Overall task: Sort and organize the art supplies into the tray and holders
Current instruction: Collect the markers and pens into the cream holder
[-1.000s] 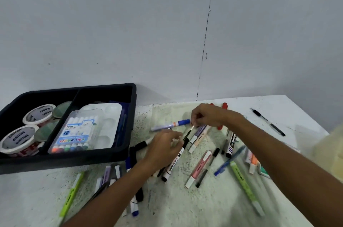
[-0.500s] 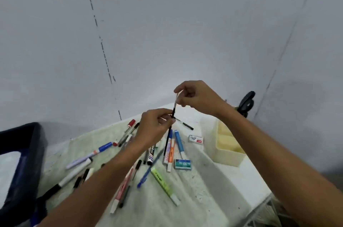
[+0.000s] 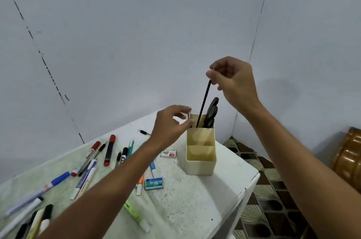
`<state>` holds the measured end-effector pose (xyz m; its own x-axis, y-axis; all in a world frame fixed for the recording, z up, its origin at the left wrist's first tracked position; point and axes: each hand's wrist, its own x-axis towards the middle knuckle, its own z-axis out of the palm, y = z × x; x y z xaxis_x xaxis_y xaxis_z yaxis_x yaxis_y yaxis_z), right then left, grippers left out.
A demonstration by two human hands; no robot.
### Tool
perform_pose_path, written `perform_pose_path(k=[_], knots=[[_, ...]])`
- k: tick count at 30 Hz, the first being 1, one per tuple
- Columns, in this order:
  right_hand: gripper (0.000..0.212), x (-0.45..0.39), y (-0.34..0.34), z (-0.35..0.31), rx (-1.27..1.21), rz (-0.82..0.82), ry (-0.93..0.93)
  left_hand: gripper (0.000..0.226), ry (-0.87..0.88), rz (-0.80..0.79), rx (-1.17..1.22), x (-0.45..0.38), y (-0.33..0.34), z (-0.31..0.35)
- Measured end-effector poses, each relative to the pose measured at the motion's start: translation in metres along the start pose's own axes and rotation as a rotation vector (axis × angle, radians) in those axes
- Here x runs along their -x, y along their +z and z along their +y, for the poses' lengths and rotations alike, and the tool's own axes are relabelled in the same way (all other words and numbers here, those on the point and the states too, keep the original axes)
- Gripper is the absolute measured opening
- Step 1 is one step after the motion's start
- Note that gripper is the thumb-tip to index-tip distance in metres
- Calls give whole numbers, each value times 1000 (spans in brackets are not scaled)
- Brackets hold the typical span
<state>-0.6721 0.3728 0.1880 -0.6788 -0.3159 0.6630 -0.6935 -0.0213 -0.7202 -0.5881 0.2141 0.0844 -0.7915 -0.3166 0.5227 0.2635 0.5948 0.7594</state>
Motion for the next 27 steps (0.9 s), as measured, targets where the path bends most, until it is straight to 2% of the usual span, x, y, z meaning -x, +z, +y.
perform_pose_path(k=[3,6,9,15,18,23,27], knots=[[9,-3,-2,10,79,87,-58,26,-46,-47,-94,15,7,-29],[10,-1,7,26,154,73,-48,28,-67,-109,-161,30,11,-49],[6,0,19,43,212,-13,33,31,-104,-169,-182,40,14,-57],[10,-3,42,60,299,-209,176,33,-141,-246,-176,52,15,-64],[7,-7,49,62,317,-273,251,36,-148,-279,-190,55,17,-63],[19,-15,58,62,326,-375,366,38,-148,-320,-210,57,19,-60],[19,-18,62,63,327,-424,448,38,-150,-328,-221,59,18,-59]])
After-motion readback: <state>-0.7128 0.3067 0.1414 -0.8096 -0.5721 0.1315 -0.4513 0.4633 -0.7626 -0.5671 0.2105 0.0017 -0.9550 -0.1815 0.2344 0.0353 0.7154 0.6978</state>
